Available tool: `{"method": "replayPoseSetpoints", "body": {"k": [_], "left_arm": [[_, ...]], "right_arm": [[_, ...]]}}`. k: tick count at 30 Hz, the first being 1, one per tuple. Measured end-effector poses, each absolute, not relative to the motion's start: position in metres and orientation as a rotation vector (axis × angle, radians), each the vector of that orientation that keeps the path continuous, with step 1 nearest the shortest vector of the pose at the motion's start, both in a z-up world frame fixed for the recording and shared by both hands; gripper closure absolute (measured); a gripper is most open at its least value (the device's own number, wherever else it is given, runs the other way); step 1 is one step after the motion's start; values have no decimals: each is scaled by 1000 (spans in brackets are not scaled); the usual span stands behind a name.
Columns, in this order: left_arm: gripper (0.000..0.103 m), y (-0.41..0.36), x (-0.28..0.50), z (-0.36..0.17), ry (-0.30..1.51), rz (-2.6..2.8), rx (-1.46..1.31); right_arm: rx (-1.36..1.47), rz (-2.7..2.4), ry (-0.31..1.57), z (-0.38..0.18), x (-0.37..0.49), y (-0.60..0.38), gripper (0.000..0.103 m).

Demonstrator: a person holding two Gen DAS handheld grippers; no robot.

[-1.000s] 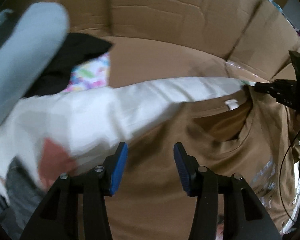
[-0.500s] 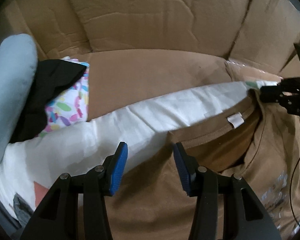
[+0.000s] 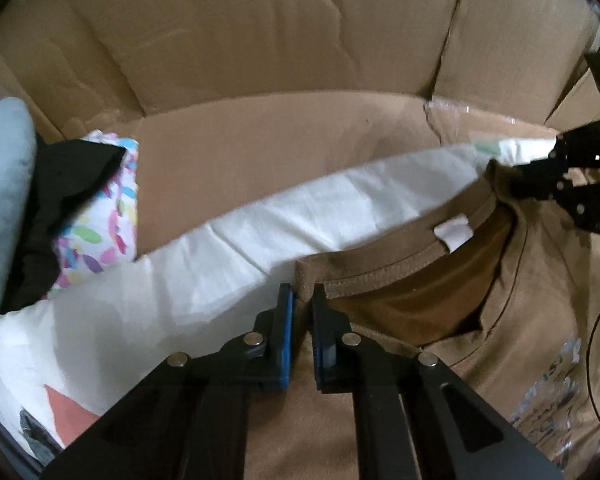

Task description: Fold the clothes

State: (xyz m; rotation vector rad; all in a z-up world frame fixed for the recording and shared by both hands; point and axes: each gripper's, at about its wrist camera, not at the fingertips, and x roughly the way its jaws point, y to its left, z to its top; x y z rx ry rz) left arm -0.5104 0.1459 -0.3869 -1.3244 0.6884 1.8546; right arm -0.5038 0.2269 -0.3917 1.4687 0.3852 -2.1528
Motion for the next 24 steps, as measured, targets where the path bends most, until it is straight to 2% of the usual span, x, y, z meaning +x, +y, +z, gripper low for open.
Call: {"method": "replayPoseSetpoints", "body": {"k": [5,9,12,13,14,16,17,18,24], "left_arm": [[96,140,-511,-384,662,1893,-1322],[92,150,-515,-404,641,1882,-1466],[90,150,-519,-400,588,1901,-1503],[88,148,-520,-397,564,1909,-1512],[81,146,-520,-393,539,1918,-1514],[61,141,-517,-381,490,1942,-1492],[48,139,-515,-374,469,1954,-1482],[44,136,-513,-368,447,1966,-1473],[44,127,-492,-341,380,2001,-1443]], "right_arm": [[1386,-2242,423,-378,-500,231,95],[1448,-2232,446,-391,-503,227,93],[1504,-2222,377,-393,-506,231,86],[1513,-2226,338,-390,-507,234,76],[1510,-2224,315,-384,-506,238,61],[1499,-2221,283,-370,-502,248,57],[1491,-2222,274,-362,-499,254,57],[1494,-2218,273,-355,-494,260,57],[1527,-2226,295,-307,-455,301,57]]}}
